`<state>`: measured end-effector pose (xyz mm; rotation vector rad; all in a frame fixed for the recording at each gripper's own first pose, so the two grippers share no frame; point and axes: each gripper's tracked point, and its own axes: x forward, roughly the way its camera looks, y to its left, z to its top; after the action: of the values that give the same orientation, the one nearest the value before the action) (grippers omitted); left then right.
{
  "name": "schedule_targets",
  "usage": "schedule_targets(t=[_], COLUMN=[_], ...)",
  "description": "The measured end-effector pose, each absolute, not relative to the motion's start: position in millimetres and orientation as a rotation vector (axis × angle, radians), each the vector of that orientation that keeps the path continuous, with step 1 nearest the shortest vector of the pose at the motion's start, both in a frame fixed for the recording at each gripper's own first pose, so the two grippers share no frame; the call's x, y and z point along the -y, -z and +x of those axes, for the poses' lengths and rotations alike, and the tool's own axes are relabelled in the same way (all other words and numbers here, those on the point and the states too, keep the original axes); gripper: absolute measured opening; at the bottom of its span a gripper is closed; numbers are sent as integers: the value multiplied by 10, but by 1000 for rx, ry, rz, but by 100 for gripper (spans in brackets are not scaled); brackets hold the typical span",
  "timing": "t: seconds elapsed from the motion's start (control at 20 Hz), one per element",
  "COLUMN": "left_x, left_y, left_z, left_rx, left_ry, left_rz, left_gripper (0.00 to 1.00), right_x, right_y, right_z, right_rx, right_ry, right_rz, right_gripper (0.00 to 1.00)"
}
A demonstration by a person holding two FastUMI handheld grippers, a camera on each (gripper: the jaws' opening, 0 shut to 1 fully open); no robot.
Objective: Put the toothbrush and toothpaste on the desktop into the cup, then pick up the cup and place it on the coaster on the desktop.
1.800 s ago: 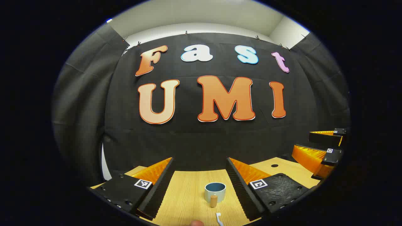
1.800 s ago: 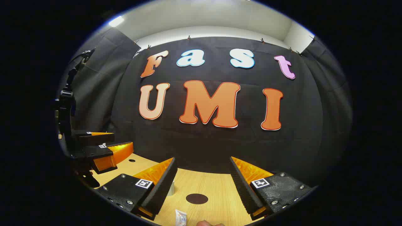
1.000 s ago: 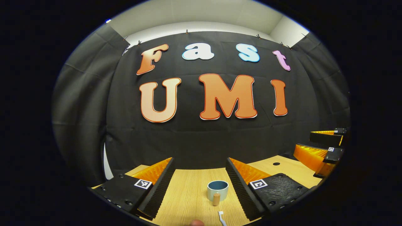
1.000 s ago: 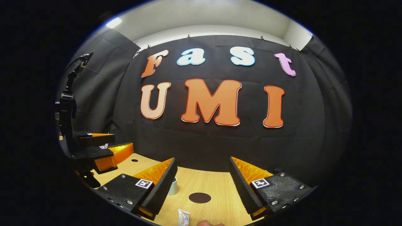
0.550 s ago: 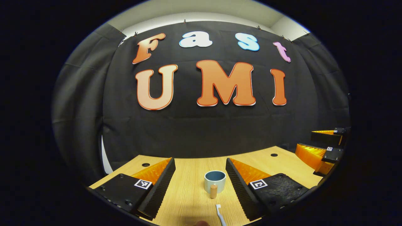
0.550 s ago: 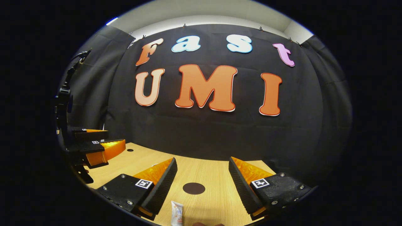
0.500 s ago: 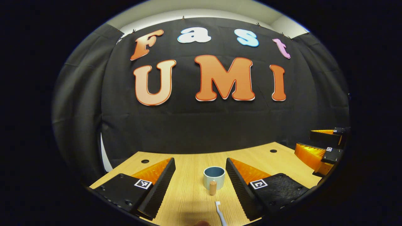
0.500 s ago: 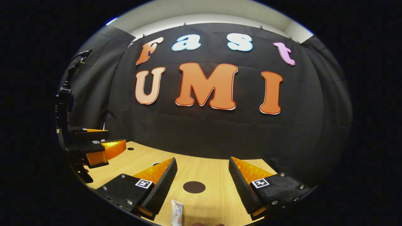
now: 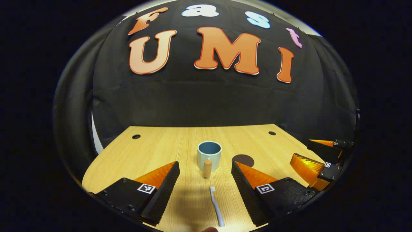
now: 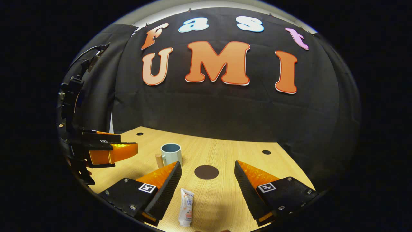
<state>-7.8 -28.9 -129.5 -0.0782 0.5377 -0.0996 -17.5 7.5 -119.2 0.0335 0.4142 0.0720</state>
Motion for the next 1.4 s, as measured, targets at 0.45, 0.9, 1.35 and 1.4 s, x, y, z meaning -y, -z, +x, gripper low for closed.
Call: schedule_targets(t=[0.45,0.9,1.35,1.4], left_x=[495,487,407,352], left_y=[1974,2215,2016,1997], left_z=[-101,-225,-17,27], left_rx=[-814,-1039,-1101,-1108], left_ry=[144,95,54,34], left_rz=[-140,-135,-65,-50], left_gripper=[98,98,89,80], right_x=[-357,-443,-601,-616], right_y=[1933,2495,2773,2808], right_z=[-334,-444,-510,-518], right_rx=[-630,-776,-856,-869], right_ry=[-153,-174,-201,-202], right_rz=[-12,-2,-2,8], right_gripper=[98,87,72,69])
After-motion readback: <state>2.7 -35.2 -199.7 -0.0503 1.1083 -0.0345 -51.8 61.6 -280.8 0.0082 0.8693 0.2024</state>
